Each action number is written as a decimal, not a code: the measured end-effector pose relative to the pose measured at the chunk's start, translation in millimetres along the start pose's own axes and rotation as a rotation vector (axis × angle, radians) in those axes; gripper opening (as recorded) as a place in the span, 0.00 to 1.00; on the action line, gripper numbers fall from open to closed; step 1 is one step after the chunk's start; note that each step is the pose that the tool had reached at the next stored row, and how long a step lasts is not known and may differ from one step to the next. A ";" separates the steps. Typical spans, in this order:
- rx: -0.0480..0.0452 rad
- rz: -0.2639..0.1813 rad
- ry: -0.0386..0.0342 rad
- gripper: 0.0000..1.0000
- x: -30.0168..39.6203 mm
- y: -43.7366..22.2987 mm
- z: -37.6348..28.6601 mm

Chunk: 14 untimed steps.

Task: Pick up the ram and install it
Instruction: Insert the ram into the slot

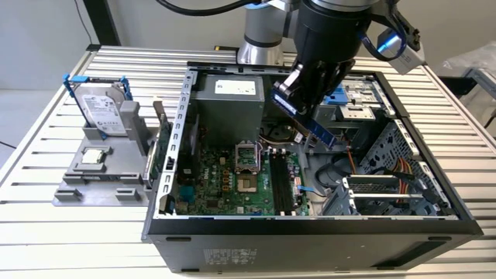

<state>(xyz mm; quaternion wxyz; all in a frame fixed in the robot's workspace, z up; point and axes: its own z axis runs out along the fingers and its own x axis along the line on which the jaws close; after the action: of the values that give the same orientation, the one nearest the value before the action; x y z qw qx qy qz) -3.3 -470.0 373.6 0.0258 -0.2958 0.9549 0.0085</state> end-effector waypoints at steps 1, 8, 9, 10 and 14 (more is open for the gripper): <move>0.0003 0.007 0.0000 0.00 0.0 0.0 0.0; 0.0028 0.054 -0.0002 0.00 0.0 0.0 0.2; 0.0032 0.060 -0.0002 0.00 0.0 0.0 0.2; 0.0036 0.068 -0.0002 0.00 0.0 0.0 0.2; 0.0053 0.098 -0.0002 0.00 0.0 0.0 0.3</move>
<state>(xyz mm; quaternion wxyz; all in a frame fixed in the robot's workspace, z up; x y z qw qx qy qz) -3.3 -470.0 373.3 0.0262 -0.2488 0.9682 0.0072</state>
